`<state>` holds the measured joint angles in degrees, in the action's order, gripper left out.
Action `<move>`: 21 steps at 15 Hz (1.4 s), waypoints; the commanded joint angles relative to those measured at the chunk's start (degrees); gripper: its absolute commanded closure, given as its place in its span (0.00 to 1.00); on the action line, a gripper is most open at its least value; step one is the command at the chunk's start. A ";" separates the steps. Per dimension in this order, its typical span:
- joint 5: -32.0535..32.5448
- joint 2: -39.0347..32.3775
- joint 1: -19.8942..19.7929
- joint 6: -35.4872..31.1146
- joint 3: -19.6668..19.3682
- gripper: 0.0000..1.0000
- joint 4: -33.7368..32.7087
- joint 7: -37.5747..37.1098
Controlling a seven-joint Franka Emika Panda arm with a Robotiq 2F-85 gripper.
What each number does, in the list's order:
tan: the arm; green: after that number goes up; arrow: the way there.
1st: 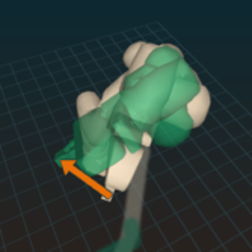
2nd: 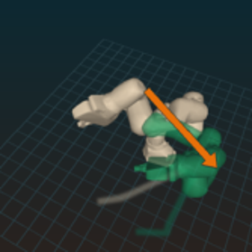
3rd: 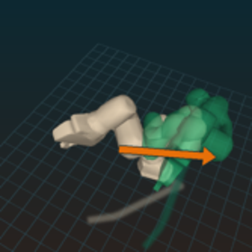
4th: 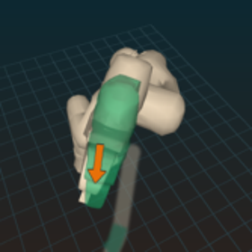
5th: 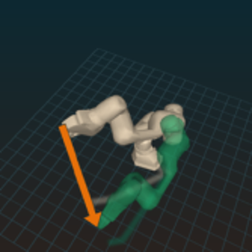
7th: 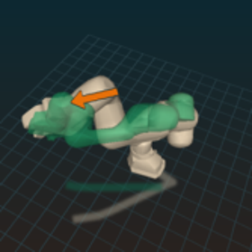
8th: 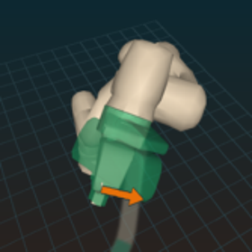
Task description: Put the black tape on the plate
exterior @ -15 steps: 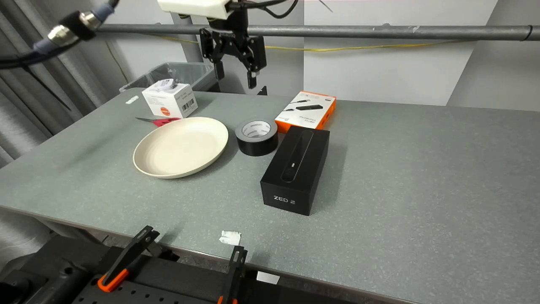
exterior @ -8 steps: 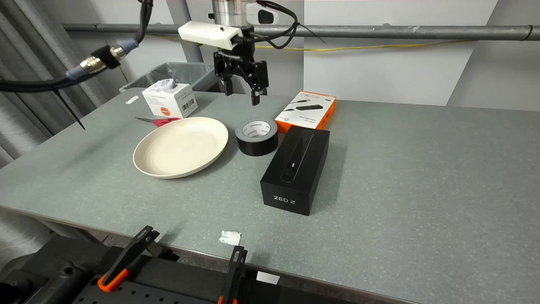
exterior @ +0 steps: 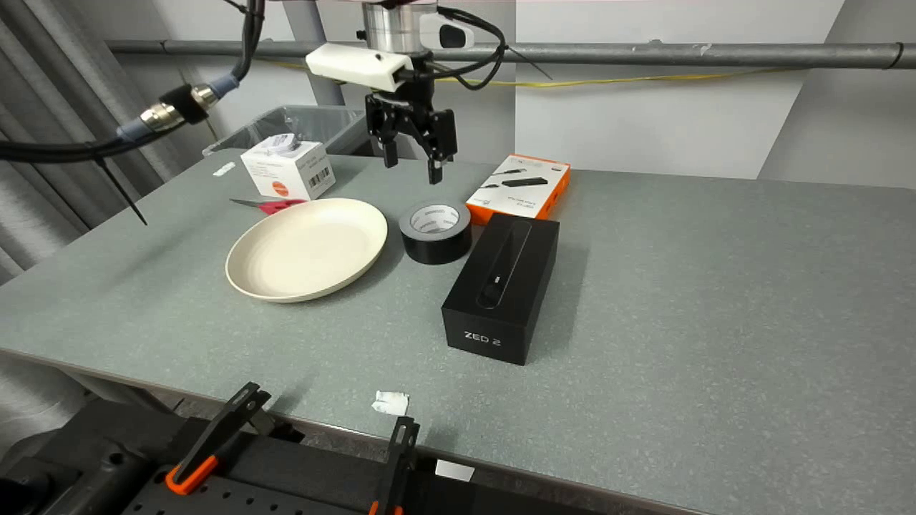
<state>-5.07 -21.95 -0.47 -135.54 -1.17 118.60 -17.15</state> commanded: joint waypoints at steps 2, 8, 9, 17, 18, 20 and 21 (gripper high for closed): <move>1.66 -6.41 2.87 -3.51 -1.90 0.00 -3.70 -5.31; 3.18 -12.02 6.39 -5.27 -4.46 0.00 -6.61 -11.04; 3.30 -12.87 6.81 -5.01 -4.80 0.00 -7.18 -11.63; 2.63 -15.02 7.48 -4.02 -5.80 0.74 -9.88 -12.93; 2.64 -14.93 7.47 -3.97 -5.90 0.81 -10.02 -13.00; 2.41 -14.26 7.31 -3.43 -5.82 0.95 -9.80 -12.98; 2.38 -13.67 7.32 -3.00 -5.79 0.96 -9.52 -13.01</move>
<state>-2.84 -35.90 5.96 -140.00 -5.95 110.30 -28.58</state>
